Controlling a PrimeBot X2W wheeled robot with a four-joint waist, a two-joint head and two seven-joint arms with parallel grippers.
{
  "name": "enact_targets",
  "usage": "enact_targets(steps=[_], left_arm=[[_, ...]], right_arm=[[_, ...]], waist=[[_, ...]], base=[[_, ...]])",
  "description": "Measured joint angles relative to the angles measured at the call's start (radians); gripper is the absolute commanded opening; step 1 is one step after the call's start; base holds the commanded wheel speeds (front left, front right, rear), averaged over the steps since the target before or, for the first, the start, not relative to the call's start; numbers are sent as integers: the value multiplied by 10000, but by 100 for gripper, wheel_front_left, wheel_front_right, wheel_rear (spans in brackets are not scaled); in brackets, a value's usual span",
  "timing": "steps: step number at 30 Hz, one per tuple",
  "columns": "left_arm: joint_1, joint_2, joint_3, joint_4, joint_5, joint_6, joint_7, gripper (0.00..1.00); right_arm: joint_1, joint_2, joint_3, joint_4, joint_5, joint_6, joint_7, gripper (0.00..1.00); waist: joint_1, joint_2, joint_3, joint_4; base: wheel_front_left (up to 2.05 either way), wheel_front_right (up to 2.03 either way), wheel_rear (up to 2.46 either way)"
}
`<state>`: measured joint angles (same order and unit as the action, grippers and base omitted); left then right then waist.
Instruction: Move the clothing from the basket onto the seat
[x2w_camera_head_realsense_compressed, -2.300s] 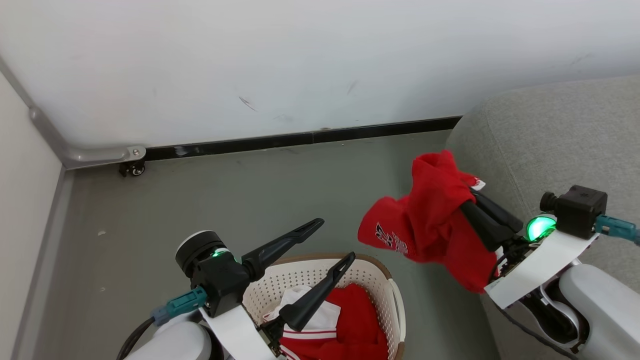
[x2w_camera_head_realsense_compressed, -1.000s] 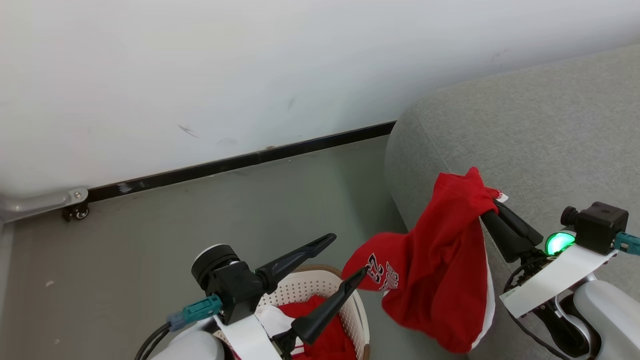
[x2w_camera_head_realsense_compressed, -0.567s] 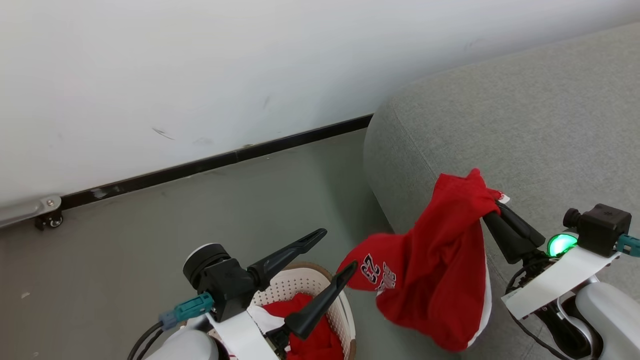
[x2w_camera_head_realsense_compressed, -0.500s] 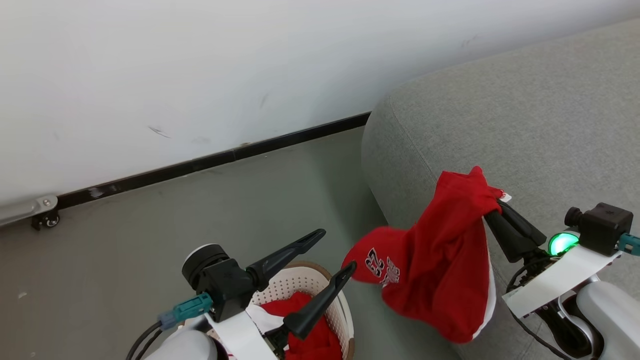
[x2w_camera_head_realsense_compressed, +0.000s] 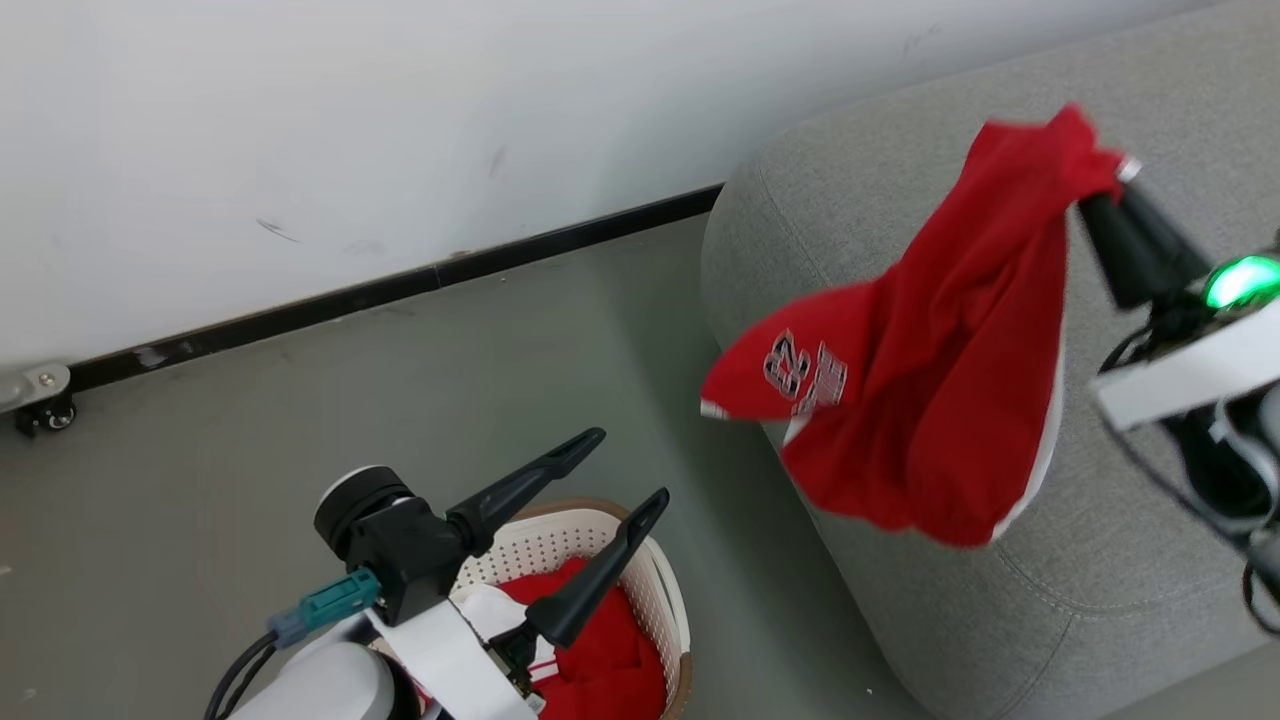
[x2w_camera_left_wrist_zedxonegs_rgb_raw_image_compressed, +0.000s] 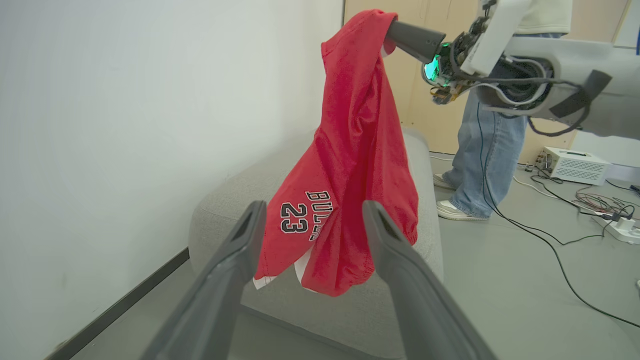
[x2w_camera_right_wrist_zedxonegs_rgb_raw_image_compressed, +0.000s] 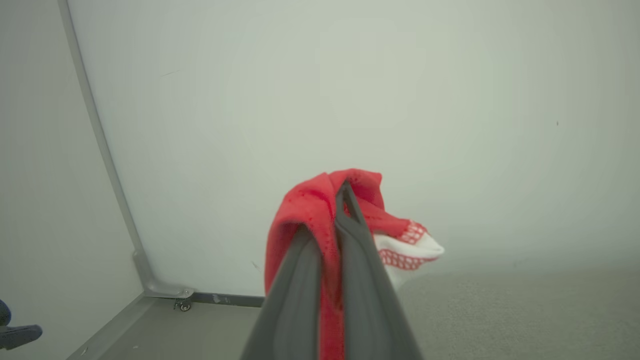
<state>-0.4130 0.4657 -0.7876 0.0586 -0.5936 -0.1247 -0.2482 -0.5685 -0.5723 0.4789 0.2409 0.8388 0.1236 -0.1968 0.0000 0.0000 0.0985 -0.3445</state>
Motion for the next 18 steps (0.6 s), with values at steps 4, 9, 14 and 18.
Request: enact_targets(steps=[4,9,14,18], left_arm=[[0,90,192,-88,12,15,-2,100],[0,268,382,-240,56,117,-2,100],[-1,437,527,-466,146,284,-10,100],[-6,606,571,-725,268,328,-75,100]], right_arm=[[-1009,-23,-566,320,224,0,265,0],[-1940,-63,-1018,644,224,0,512,0],[-3056,-508,-1565,1252,146,0,928,0],[-3730,-890,-2347,1964,165,-2,1055,0]], waist=[[0,0,217,-43],[0,0,464,-72],[0,0,811,-81],[0,0,1103,-59]], base=[[0,0,0],[0,0,0],[0,0,0],[0,0,0]])
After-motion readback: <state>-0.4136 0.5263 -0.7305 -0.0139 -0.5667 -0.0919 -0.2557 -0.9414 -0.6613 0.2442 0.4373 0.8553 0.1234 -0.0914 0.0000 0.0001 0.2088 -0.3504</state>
